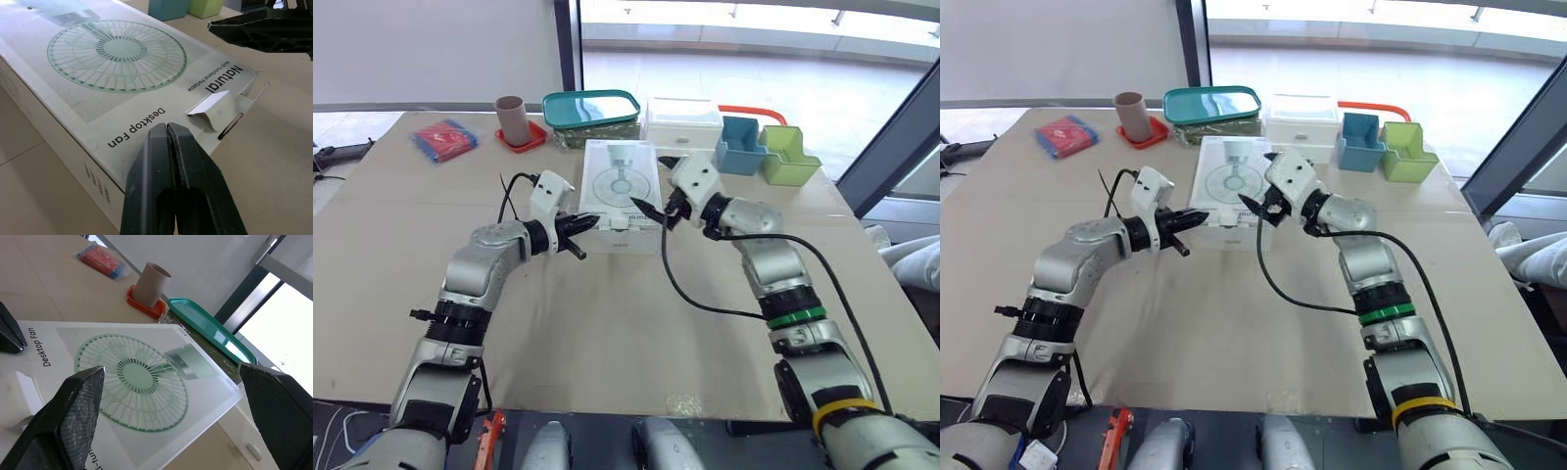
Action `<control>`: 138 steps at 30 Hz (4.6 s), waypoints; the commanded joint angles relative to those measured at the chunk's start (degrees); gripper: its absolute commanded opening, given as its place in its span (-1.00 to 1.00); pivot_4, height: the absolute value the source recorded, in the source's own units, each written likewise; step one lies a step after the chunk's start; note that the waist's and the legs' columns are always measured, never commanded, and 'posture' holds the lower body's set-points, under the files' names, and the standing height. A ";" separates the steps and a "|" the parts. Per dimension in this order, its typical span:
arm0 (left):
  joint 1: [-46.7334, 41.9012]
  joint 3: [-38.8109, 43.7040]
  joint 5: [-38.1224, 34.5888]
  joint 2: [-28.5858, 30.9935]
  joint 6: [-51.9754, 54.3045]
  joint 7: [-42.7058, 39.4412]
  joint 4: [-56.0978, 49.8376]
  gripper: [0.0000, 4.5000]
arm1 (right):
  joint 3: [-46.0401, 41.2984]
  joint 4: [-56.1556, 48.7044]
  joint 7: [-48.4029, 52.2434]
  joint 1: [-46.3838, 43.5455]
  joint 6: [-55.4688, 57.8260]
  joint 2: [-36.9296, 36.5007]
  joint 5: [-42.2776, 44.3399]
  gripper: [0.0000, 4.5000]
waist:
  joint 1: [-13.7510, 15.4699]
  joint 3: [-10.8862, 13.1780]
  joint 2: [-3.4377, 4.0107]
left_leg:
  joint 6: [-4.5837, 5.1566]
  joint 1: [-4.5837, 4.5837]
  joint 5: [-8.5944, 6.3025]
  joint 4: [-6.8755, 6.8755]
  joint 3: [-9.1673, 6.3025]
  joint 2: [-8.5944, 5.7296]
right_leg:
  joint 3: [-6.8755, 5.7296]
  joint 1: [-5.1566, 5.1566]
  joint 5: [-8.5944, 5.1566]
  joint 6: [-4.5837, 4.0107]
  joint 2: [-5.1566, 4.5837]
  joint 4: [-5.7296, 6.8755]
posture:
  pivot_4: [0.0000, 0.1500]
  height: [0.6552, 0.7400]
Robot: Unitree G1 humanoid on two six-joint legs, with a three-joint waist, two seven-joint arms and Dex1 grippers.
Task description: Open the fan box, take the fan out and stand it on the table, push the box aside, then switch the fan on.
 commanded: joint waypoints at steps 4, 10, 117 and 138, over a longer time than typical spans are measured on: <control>-1.67 1.08 -0.38 0.34 1.27 -0.77 2.32 -0.96 | 1.12 -15.32 13.72 7.79 10.26 -5.25 8.77 1.00 | -0.03 0.00 0.00 | 0.01 -0.05 -0.01 0.01 -0.09 -0.04 | -0.06 0.01 -0.01 0.02 -0.02 -0.05 | 1.00 1.00; -2.56 1.88 -1.36 0.11 2.67 -1.03 2.76 -0.96 | 3.66 -19.59 14.38 11.48 13.22 -5.01 8.10 1.00 | -0.44 0.01 0.01 | -0.02 -0.01 0.03 0.01 -0.10 -0.01 | -0.05 -0.01 0.00 -0.01 0.04 0.00 | 1.00 1.00; -2.62 1.31 -1.60 -0.52 3.14 -1.14 2.02 -0.96 | 1.88 -21.77 10.20 19.98 28.89 -0.88 13.93 1.00 | -0.30 0.02 0.00 | -0.04 -0.08 0.04 0.00 -0.22 -0.05 | -0.15 -0.01 -0.03 0.05 0.00 -0.02 | 1.00 1.00; -4.42 3.29 -1.96 3.90 -0.81 -5.54 1.35 -0.96 | -0.97 -32.54 8.77 21.13 35.37 -2.14 20.56 1.00 | -0.26 0.03 0.00 | -0.04 -0.14 0.04 0.00 -0.27 -0.05 | -0.20 -0.05 -0.04 0.05 0.00 -0.03 | 1.00 1.00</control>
